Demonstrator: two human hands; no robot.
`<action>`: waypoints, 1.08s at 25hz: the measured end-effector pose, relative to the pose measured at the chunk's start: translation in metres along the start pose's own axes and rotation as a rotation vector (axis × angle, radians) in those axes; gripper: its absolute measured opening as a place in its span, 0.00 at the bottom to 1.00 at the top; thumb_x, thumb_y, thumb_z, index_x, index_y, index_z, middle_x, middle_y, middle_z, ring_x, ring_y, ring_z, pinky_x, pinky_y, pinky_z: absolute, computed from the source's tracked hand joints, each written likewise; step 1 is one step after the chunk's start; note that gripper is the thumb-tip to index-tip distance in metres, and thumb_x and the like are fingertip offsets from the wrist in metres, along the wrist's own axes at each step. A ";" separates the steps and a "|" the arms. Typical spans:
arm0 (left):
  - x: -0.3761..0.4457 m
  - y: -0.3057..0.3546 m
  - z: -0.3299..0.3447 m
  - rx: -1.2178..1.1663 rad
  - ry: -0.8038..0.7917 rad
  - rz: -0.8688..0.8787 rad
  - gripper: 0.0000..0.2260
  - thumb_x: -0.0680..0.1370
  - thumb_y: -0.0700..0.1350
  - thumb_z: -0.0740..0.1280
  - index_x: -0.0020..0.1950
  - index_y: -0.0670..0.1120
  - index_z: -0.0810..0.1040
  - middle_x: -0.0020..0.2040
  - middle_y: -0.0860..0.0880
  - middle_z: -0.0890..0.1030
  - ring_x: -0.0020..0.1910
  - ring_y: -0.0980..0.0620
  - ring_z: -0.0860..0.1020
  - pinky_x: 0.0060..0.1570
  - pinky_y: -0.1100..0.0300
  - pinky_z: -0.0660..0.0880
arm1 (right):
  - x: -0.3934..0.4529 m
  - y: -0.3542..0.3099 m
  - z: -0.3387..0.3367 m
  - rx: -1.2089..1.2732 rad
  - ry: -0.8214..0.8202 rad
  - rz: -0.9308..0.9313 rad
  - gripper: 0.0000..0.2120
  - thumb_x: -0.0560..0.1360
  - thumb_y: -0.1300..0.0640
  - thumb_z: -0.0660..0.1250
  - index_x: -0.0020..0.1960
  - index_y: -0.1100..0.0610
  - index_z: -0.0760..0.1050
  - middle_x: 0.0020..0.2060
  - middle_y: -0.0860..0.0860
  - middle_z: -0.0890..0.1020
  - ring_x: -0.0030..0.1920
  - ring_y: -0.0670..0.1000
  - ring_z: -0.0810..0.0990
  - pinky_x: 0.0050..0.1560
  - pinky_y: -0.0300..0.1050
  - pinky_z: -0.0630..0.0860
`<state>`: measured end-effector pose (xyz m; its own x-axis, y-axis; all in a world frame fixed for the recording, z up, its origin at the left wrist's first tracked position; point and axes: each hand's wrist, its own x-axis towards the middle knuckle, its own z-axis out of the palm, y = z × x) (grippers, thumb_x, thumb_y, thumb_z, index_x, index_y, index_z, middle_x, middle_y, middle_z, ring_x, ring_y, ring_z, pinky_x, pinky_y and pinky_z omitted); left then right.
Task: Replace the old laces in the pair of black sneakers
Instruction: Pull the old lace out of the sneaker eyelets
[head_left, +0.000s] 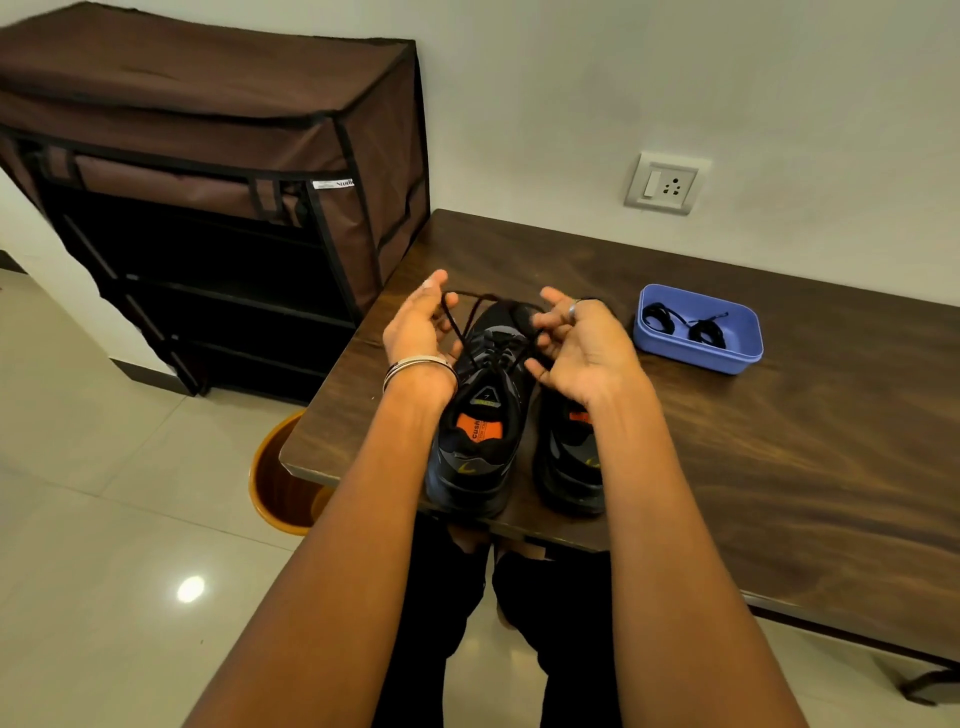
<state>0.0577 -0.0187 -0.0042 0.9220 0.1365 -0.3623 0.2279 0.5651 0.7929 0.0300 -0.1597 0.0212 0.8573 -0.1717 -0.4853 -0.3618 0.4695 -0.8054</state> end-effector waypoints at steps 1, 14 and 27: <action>-0.002 0.001 0.000 -0.054 -0.004 0.049 0.07 0.78 0.47 0.65 0.51 0.53 0.83 0.42 0.56 0.82 0.45 0.55 0.74 0.46 0.56 0.71 | -0.001 -0.005 -0.005 0.141 -0.013 -0.032 0.21 0.72 0.65 0.57 0.60 0.51 0.77 0.36 0.48 0.75 0.34 0.47 0.68 0.51 0.50 0.68; 0.006 -0.005 -0.005 0.693 -0.028 0.333 0.18 0.76 0.42 0.69 0.65 0.51 0.78 0.53 0.54 0.81 0.52 0.56 0.79 0.58 0.60 0.74 | -0.001 -0.007 -0.015 -0.413 -0.021 -0.442 0.35 0.77 0.71 0.62 0.77 0.43 0.62 0.70 0.51 0.74 0.66 0.49 0.75 0.50 0.40 0.73; -0.001 -0.017 -0.004 1.868 -0.570 0.703 0.21 0.73 0.41 0.71 0.66 0.50 0.75 0.62 0.46 0.74 0.60 0.44 0.74 0.56 0.52 0.73 | 0.004 0.033 0.000 -1.438 0.130 -0.340 0.19 0.72 0.62 0.72 0.61 0.62 0.71 0.56 0.61 0.76 0.55 0.62 0.77 0.54 0.54 0.77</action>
<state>0.0511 -0.0251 -0.0194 0.8625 -0.5056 0.0237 -0.4932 -0.8290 0.2638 0.0215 -0.1447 -0.0072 0.9631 -0.2058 -0.1734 -0.2654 -0.8339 -0.4839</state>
